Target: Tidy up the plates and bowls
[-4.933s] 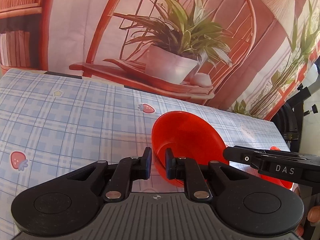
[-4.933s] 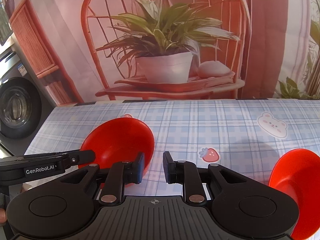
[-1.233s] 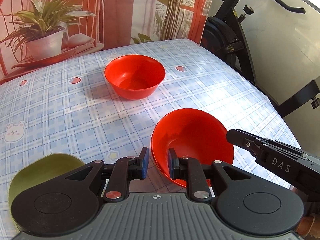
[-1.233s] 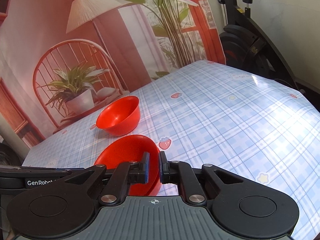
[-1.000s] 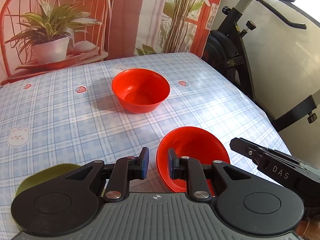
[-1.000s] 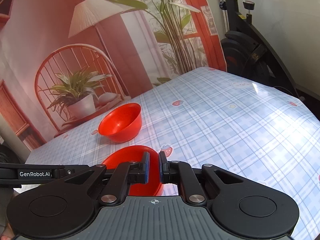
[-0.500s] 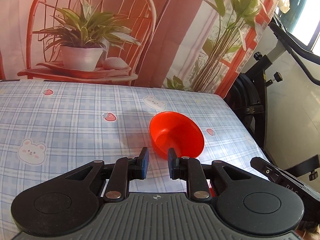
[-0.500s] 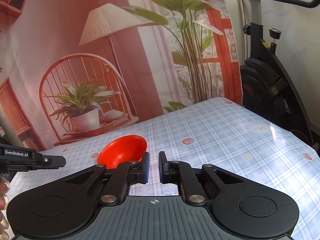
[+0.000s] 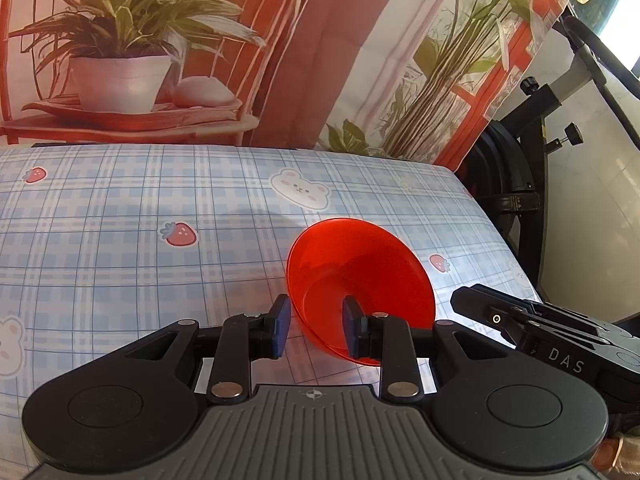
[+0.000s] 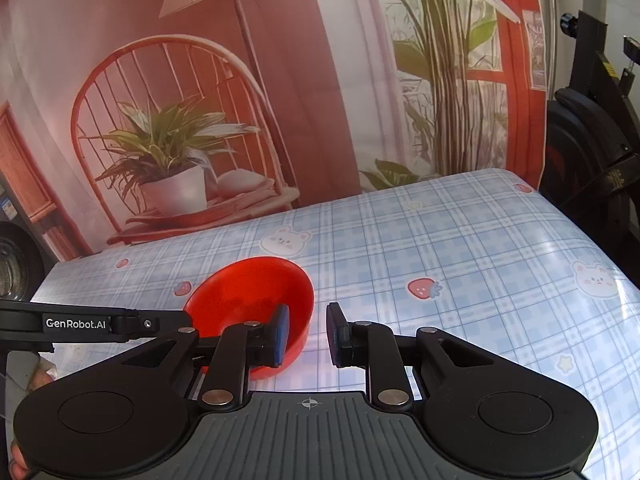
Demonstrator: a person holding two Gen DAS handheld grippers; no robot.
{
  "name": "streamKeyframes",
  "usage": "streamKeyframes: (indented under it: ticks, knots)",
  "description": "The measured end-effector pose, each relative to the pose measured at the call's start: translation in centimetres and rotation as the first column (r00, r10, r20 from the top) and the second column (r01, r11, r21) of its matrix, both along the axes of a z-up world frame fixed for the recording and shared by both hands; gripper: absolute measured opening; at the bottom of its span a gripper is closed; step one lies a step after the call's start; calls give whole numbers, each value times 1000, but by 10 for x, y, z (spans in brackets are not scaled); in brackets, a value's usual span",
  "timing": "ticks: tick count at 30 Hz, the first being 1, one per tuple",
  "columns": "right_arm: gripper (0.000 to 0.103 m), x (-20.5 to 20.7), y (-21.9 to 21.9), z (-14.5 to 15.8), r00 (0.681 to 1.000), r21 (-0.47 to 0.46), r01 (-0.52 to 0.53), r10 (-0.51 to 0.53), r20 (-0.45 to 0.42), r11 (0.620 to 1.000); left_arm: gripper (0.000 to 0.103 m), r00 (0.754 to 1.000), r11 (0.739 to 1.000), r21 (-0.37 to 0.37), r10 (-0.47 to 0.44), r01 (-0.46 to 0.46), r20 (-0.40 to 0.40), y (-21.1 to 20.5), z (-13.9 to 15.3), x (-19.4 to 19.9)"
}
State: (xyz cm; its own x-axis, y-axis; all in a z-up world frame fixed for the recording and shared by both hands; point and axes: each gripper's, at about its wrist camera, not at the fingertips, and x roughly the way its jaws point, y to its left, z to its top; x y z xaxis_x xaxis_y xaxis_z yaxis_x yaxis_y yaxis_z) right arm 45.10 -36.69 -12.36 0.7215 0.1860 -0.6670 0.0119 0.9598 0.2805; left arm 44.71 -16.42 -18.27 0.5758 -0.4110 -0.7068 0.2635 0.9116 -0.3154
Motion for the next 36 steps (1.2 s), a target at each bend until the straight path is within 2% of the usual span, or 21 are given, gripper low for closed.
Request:
streamKeyframes:
  ticks: [5, 12, 15, 19, 22, 24, 30, 36]
  knots:
    - [20, 17, 7, -16, 998, -6, 6, -6, -64, 1000, 29, 1000, 1000, 4, -12, 12, -27, -4, -14, 7]
    - [20, 24, 10, -21, 996, -8, -14, 14, -83, 1000, 27, 999, 1000, -7, -16, 16, -30, 4, -19, 11]
    - [19, 25, 8, -23, 996, 4, -13, 13, -91, 1000, 18, 999, 999, -43, -14, 12, -46, 8, -22, 13]
    - [9, 23, 8, -22, 997, 21, -14, 16, -79, 1000, 15, 999, 999, -26, -24, 23, -25, 6, -21, 9]
    - [8, 23, 9, -20, 997, 14, -18, 19, -78, 1000, 15, 999, 999, 6, -49, 49, 0, 3, -19, 3]
    - [7, 21, 9, -17, 997, 19, -18, 19, -73, 1000, 15, 998, 998, 23, -61, 61, 9, 1, -16, 0]
    - [6, 6, 8, 4, 1000, 40, 1, 0, -17, 999, 15, 997, 998, -1, -60, 60, 46, 5, 7, -11]
    - [6, -18, 8, 34, 999, 52, 23, -26, 42, 998, 15, 994, 998, -21, -56, 59, 91, 7, 35, -39]
